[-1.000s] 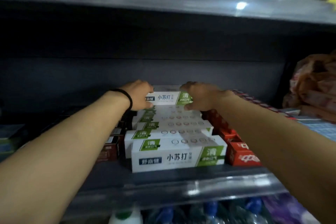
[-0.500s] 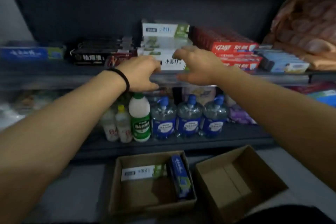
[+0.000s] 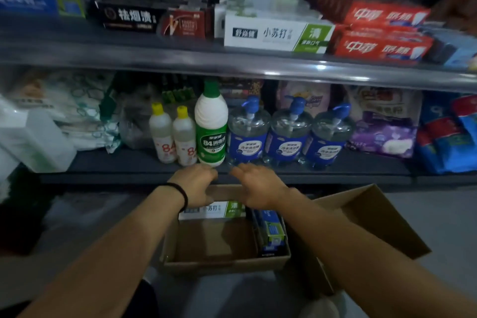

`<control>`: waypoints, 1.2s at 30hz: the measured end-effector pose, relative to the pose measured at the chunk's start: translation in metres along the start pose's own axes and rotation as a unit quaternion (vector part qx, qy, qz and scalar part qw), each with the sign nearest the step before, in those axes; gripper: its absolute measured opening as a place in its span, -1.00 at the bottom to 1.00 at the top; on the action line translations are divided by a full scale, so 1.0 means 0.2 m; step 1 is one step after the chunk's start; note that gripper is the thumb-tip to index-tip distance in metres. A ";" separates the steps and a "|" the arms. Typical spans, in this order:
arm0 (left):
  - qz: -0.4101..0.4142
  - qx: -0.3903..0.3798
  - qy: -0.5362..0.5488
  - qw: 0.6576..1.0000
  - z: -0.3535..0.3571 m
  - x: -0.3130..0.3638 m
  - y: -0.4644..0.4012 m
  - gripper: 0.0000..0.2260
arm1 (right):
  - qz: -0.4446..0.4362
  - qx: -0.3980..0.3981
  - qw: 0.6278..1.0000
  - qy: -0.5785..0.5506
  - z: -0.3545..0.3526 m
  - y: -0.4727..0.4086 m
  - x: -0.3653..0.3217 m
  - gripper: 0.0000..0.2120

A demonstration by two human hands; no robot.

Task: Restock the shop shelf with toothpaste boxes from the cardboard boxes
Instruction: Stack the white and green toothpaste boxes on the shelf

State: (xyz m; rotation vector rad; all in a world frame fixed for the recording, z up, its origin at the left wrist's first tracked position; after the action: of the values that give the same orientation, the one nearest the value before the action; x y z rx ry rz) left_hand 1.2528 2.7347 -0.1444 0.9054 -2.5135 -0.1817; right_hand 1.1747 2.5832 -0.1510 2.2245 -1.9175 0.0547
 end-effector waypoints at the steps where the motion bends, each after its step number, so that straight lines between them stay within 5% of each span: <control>1: -0.008 -0.007 0.003 1.000 0.05 -0.04 -0.02 -0.59 | 0.000 -0.014 1.000 -0.008 0.07 -0.03 -0.01 -0.52; 13: -0.042 -0.044 0.060 0.996 0.42 -0.35 -0.16 -0.65 | 0.044 -0.175 0.982 -0.056 0.71 -0.27 -0.11 -0.38; 36: -0.052 -0.035 0.097 0.993 0.55 -0.50 -0.16 -0.51 | 0.066 -0.226 0.972 -0.025 1.06 -0.42 -0.20 -0.30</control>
State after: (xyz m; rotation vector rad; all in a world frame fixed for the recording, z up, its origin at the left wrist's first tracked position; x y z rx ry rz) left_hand 1.2882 2.7698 -0.2892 0.9775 -2.2706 -0.2041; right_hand 1.2291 2.5965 -0.3766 1.8128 -1.8694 -0.3830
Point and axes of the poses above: each hand's wrist, its own y-axis away from the middle knuckle, its own z-axis out of the palm, x = y × z, the point moved 2 cm from there along -y, towards the middle knuckle, and after that the axes turned 15 degrees about y, right-handed, at the moved point
